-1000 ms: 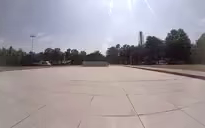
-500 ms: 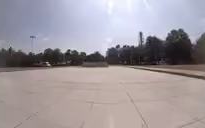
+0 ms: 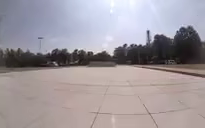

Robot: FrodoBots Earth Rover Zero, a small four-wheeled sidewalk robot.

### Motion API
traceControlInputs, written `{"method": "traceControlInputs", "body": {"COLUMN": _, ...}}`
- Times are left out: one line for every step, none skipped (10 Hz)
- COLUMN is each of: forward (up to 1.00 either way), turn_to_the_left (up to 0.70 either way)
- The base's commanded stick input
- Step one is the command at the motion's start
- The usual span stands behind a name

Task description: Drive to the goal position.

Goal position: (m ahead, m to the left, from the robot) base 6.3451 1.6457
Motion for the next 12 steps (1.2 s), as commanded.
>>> {"method": "traceControlInputs", "body": {"forward": 0.7, "turn_to_the_left": 0.01}}
{"method": "traceControlInputs", "body": {"forward": 0.7, "turn_to_the_left": 0.01}}
{"method": "traceControlInputs", "body": {"forward": 0.7, "turn_to_the_left": 0.01}}
{"method": "traceControlInputs", "body": {"forward": 0.7, "turn_to_the_left": 0.01}}
{"method": "traceControlInputs", "body": {"forward": 0.7, "turn_to_the_left": 0.01}}
{"method": "traceControlInputs", "body": {"forward": 0.7, "turn_to_the_left": 0.01}}
{"method": "traceControlInputs", "body": {"forward": 0.7, "turn_to_the_left": 0.01}}
{"method": "traceControlInputs", "body": {"forward": 0.7, "turn_to_the_left": 0.01}}
{"method": "traceControlInputs", "body": {"forward": 0.7, "turn_to_the_left": 0.01}}
{"method": "traceControlInputs", "body": {"forward": 0.7, "turn_to_the_left": 0.01}}
{"method": "traceControlInputs", "body": {"forward": 0.7, "turn_to_the_left": 0.01}}
{"method": "traceControlInputs", "body": {"forward": 0.7, "turn_to_the_left": 0.01}}
